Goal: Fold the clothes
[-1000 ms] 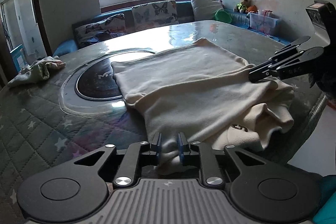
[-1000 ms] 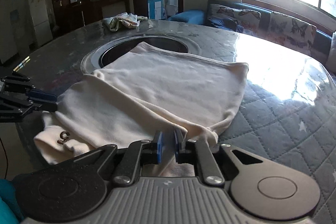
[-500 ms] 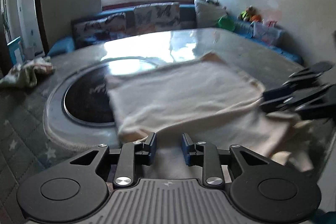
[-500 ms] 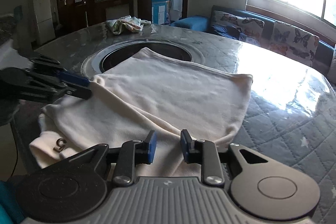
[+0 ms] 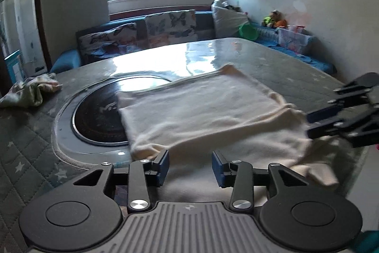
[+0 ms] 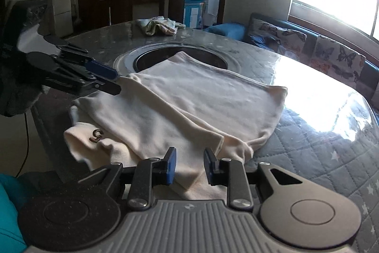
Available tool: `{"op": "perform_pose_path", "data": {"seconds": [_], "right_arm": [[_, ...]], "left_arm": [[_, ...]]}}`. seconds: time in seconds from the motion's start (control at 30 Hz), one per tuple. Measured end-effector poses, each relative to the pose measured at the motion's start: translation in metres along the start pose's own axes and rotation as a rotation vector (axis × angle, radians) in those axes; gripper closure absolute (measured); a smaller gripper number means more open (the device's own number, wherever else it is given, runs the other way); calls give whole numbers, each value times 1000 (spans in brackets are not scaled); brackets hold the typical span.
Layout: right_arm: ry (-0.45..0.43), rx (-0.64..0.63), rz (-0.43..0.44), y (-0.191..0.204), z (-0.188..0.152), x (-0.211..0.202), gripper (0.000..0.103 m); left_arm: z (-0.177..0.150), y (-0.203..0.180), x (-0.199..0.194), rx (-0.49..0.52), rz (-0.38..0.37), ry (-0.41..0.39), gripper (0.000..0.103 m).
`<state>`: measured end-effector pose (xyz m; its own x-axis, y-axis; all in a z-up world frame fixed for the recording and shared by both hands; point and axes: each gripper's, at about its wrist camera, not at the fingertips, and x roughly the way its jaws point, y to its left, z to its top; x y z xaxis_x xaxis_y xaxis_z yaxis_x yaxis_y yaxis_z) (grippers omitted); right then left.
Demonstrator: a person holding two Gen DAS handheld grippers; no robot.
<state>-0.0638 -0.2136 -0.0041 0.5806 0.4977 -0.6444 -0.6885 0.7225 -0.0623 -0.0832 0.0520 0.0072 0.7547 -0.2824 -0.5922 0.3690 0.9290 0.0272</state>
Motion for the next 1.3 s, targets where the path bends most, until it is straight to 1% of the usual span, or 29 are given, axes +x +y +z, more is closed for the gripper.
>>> {"op": "perform_pose_path", "data": {"seconds": [0.03,0.07,0.17,0.2,0.27,0.37,0.47,0.53,0.57,0.67,0.73,0.8,0.83,0.87,0.9,1.0,1.07,1.1,1.17,1.3], "right_arm": [[13,-1,4,1,-1,4,78],[23,-1,7,1,-2,6,78],[27,-4,6,2,-4,7,77],[18,1,9,2,-3,3,76],[7,3,11,2,-1,-5,65],[9,-16,10,6,-2,-13,64],[16,-25,13,11,-5,-19,63],[17,-30,19,14,-6,-23,61],[17,-34,19,16,-7,-24,58],[17,-53,19,22,-8,-28,58],[19,-61,23,25,-10,-31,56],[23,-74,23,28,-12,-33,54],[25,-81,23,29,-13,-35,53],[29,-89,25,29,-15,-35,52],[33,-96,25,30,-16,-36,50],[38,-127,25,32,-19,-38,49],[29,-177,17,37,-20,-38,43],[24,-199,19,39,-20,-37,42],[6,-241,28,44,-19,-34,41],[-23,-289,40,50,-15,-20,41]], "left_arm": [[-1,-5,-5,16,-16,-1,59],[-4,-10,-10,39,-32,0,56],[-13,-24,-27,110,-79,5,51],[-17,-28,-30,137,-85,6,49],[-24,-36,-37,190,-93,8,47],[-34,-47,-47,270,-105,11,46],[-44,-57,-48,345,-96,15,46],[-48,-64,-46,392,-80,-4,46],[-49,-65,-44,405,-79,-12,46],[-50,-71,-36,430,-78,-31,46],[-52,-76,-32,450,-81,-54,52],[-54,-80,-30,468,-79,-74,73],[-54,-82,-30,477,-77,-85,78],[-53,-81,-30,472,-78,-94,85],[-51,-81,-31,465,-79,-103,88],[-38,-70,-27,401,-58,-121,93],[-25,-60,-23,342,-53,-124,93],[-20,-55,-21,320,-54,-127,93],[-10,-49,-14,291,-56,-124,93],[-5,-43,-5,281,-68,-104,93]]}}
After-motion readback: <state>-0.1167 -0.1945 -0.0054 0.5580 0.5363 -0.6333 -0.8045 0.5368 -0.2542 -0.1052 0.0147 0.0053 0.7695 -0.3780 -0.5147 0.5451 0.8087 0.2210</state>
